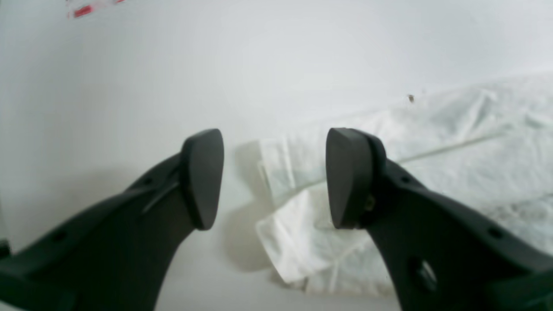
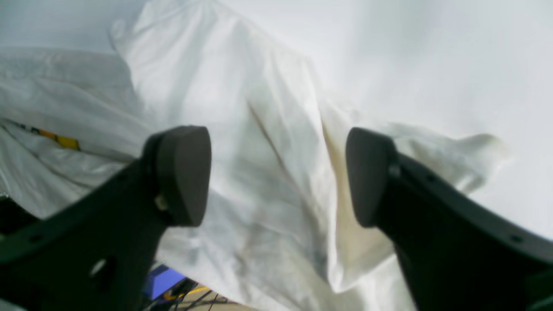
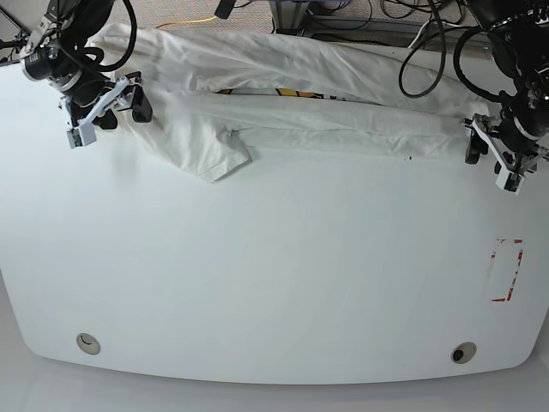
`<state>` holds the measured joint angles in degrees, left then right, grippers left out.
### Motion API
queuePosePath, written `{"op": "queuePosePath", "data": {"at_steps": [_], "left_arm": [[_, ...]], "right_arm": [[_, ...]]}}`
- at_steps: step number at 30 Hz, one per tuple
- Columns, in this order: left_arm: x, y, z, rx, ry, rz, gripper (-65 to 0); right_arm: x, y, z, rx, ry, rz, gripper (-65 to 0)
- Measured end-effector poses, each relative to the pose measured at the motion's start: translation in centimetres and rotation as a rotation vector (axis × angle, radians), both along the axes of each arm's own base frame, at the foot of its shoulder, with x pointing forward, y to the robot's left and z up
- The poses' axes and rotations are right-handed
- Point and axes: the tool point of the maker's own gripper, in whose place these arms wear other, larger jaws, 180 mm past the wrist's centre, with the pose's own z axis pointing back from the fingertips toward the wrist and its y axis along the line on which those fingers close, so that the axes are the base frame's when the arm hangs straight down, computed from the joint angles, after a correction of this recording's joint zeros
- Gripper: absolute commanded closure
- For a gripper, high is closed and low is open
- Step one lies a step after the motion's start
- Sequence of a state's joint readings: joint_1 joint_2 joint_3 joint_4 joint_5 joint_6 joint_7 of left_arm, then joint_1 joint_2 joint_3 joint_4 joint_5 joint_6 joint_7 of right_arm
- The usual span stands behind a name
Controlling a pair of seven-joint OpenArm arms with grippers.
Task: Fold the T-shirt properly
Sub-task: 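Lift the hem with both grippers and fold it over toward the collar, then release the hem and move the right gripper to the folded sleeve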
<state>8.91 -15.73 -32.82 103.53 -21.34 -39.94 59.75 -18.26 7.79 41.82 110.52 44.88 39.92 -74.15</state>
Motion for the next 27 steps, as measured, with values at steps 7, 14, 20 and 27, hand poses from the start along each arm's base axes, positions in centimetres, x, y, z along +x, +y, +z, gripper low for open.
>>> {"op": "queuePosePath", "data": {"at_steps": [7,14,20,27], "left_arm": [[-1.7,-2.9,-4.3,0.020,0.130,-0.018,-34.4],[-2.5,-2.8,-7.8,-0.021,0.185,0.021,-34.4],[0.1,-2.3,-8.5,-0.105,0.086,0.017,-34.4],[1.8,0.2,-8.8,-0.130,0.088,0.067,-34.4]], "right_arm": [[-2.6,0.2,-4.5,-0.041,0.173,0.009,-10.8],[-0.8,-0.9,-6.5,-0.038,0.180,-0.035,-16.2],[4.0,-0.1,-6.7,-0.067,0.121,0.044,-16.5],[9.6,1.7,-6.4,-0.030,0.043,0.075,-16.6]]}}
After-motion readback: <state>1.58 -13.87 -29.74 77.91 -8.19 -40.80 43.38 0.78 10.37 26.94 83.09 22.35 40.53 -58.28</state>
